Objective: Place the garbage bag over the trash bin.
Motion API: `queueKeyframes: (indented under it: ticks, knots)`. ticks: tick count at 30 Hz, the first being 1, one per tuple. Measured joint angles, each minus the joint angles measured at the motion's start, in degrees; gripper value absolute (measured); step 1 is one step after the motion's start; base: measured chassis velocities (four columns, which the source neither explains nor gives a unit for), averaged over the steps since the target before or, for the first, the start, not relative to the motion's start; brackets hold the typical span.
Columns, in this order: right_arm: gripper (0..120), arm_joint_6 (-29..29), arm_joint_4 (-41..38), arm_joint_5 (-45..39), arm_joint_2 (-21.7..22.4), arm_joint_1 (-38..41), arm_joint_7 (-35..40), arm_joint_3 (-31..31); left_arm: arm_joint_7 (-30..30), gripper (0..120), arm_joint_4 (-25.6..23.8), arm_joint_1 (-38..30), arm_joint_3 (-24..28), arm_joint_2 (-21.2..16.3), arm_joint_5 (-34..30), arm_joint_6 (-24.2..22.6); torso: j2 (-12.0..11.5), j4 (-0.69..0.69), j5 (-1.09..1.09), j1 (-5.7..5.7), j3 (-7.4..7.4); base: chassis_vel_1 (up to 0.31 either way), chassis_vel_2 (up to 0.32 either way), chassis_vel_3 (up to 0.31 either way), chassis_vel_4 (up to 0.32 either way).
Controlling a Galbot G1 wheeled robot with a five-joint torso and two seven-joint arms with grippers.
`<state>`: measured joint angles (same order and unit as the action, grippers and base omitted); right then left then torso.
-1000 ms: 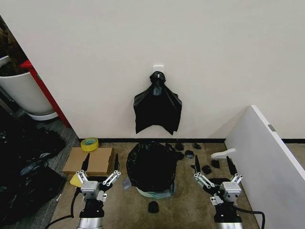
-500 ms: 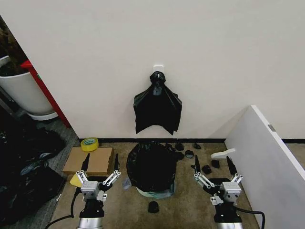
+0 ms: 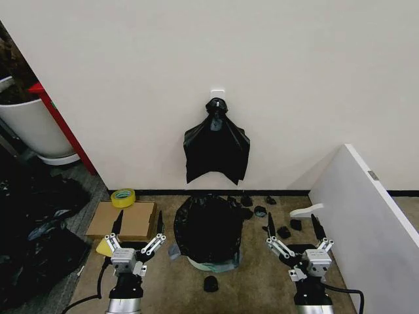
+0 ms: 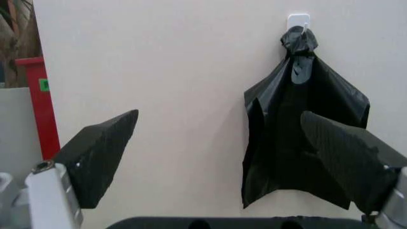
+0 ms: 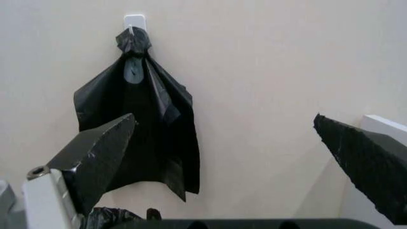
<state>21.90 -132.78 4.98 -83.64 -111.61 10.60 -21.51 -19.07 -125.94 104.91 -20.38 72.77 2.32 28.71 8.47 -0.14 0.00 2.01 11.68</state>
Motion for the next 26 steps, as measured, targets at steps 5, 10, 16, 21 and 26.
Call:
queueKeyframes:
  ticks: [5, 10, 16, 21, 26]
  knots:
    - [100, 0.0, 0.0, 0.0, 0.0, 0.0, 0.0, 0.0, 0.0, 100, 0.0, 0.0, 0.0, 0.0, 0.0, 0.0, 0.0, 0.00, 0.00, 0.00, 0.00, 0.000, 0.000, 0.000, 0.000]
    - [100, 0.0, 0.0, 0.0, 0.0, 0.0, 0.0, 0.0, 0.0, 100, 0.0, 0.0, 0.0, 0.0, 0.0, 0.0, 0.0, 0.00, 0.00, 0.00, 0.00, 0.000, 0.000, 0.000, 0.000]
    - [100, 0.0, 0.0, 0.0, 0.0, 0.0, 0.0, 0.0, 0.0, 100, 0.0, 0.0, 0.0, 0.0, 0.0, 0.0, 0.0, 0.00, 0.00, 0.00, 0.00, 0.000, 0.000, 0.000, 0.000]
    - [100, 0.0, 0.0, 0.0, 0.0, 0.0, 0.0, 0.0, 0.0, 100, 0.0, 0.0, 0.0, 0.0, 0.0, 0.0, 0.0, 0.00, 0.00, 0.00, 0.00, 0.000, 0.000, 0.000, 0.000]
    - [100, 0.0, 0.0, 0.0, 0.0, 0.0, 0.0, 0.0, 0.0, 100, 0.0, 0.0, 0.0, 0.0, 0.0, 0.0, 0.0, 0.00, 0.00, 0.00, 0.00, 0.000, 0.000, 0.000, 0.000]
